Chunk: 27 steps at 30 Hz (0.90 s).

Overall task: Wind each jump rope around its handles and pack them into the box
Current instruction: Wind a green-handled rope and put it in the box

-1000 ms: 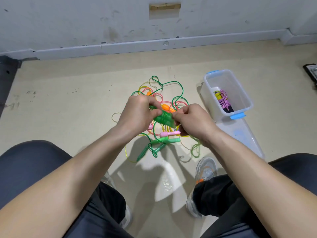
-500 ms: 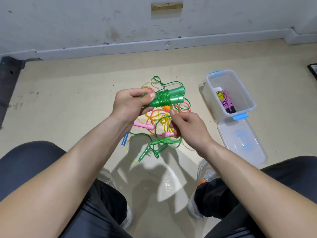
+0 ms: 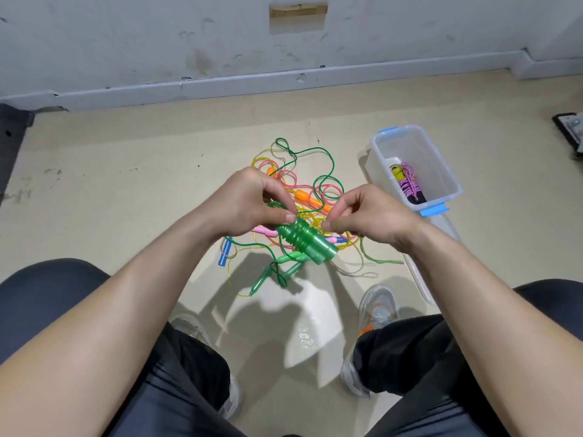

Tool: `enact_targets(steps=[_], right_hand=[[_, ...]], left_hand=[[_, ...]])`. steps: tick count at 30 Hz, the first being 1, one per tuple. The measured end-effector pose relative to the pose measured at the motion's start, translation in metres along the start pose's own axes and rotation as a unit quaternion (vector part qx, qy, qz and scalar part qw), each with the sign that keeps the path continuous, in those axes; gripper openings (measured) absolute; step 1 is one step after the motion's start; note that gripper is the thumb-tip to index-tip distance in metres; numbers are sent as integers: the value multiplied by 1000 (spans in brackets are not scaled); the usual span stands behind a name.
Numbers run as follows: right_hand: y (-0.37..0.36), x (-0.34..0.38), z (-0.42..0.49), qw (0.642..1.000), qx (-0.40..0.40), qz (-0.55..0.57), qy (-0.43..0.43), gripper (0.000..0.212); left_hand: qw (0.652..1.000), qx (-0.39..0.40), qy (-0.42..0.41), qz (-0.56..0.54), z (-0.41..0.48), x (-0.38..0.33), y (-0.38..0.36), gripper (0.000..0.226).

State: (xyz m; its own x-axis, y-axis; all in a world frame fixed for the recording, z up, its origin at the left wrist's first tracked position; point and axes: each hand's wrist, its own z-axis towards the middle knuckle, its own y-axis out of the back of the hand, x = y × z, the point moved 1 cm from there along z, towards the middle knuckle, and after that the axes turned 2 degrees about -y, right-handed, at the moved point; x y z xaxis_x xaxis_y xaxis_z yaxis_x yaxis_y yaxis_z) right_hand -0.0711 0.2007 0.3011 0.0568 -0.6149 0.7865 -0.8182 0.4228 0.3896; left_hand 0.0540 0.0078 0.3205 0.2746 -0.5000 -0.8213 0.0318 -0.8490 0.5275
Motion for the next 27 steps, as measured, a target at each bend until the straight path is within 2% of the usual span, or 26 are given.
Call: enact_targets(steps=[2, 4, 8, 10, 13, 15, 18, 22, 24, 27], right_hand=[[-6, 4, -1, 1000, -14, 24, -13, 10], [-14, 10, -3, 997, -33, 70, -29, 12], [-35, 17, -12, 964, -100, 238, -62, 7], [-49, 17, -16, 949, -115, 285, -71, 5], [-66, 15, -22, 954, -91, 281, -56, 13], [-71, 13, -23, 963, -79, 255, -35, 23], [-69, 10, -19, 973, -49, 226, -10, 36], [-45, 1, -6, 985, -4, 170, -29, 49], [-30, -4, -2, 991, -3, 134, -22, 46], [-14, -9, 2, 991, 29, 129, 0, 25]], left_hand=[[997, -20, -11, 70, 2, 2, -9, 9], [994, -53, -6, 93, 3, 4, -16, 9], [979, -181, 32, 90, 3, 7, -23, 15], [969, -237, 47, 49, 1, 2, -23, 14], [956, -273, 76, -78, 1, 0, -21, 16], [944, -271, 94, -164, 1, 2, -18, 21], [920, -254, 120, -272, 2, 2, -15, 16], [894, -225, 131, -364, 3, 2, -5, 5], [899, -186, 127, -376, 4, 3, 1, 6], [928, -114, 101, -339, 2, 0, 5, 10]])
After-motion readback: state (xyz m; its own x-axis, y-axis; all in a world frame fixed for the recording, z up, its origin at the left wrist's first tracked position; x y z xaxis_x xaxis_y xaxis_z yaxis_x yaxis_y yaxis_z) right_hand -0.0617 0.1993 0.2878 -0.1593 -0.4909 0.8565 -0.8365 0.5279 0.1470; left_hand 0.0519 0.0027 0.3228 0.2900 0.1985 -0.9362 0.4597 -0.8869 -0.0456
